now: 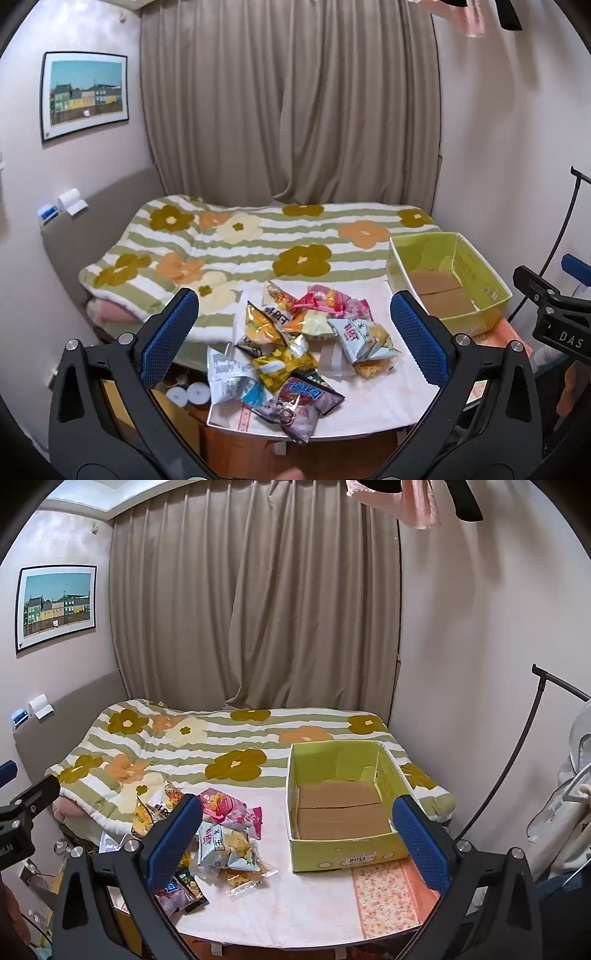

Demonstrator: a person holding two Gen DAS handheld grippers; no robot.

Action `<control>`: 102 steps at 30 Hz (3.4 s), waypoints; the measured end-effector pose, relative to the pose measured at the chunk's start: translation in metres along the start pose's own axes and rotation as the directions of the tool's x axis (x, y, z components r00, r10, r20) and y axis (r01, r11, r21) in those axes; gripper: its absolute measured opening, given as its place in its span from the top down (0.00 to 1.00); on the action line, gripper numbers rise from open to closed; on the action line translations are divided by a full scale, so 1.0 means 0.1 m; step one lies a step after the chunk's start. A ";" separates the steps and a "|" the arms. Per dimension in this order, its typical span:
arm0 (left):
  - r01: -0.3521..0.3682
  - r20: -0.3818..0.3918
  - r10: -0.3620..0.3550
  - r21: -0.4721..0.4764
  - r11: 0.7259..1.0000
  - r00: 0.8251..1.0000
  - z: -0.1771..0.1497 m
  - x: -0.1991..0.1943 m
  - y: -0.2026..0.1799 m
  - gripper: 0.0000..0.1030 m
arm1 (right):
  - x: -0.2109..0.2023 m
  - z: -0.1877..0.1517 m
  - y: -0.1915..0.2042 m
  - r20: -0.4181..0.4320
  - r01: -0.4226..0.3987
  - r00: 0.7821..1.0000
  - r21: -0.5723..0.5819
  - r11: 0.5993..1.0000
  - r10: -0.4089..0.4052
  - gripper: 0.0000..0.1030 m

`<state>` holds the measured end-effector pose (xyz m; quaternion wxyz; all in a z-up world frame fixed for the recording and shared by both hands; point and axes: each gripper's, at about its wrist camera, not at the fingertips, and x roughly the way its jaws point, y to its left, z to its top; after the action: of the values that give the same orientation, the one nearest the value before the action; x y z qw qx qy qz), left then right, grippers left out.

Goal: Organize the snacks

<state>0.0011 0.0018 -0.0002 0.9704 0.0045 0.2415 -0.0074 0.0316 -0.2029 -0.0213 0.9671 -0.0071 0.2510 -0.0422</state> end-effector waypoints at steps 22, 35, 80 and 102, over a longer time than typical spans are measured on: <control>-0.023 0.011 0.023 0.023 0.999 1.000 -0.02 0.09 -0.02 0.00 | 0.04 -0.04 -0.02 0.001 0.004 1.000 0.010 1.000 -0.004 0.01; -0.014 -0.006 0.014 0.022 1.000 1.000 -0.01 0.16 -0.02 0.00 | 0.08 -0.02 0.04 0.002 0.002 1.000 0.009 1.000 -0.002 0.01; -0.027 -0.059 0.028 0.011 1.000 0.998 0.01 0.35 -0.07 0.00 | 0.14 -0.05 0.11 -0.010 -0.012 1.000 0.013 1.000 0.012 0.01; -0.077 -0.056 0.077 0.013 0.997 0.995 0.07 0.27 0.10 0.00 | 0.07 -0.06 0.11 -0.024 -0.045 0.999 0.019 0.999 0.045 0.01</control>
<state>0.0282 0.0114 -0.0063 0.9627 0.0191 0.2683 0.0288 0.0359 -0.1921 -0.0307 0.9646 0.0081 0.2627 -0.0229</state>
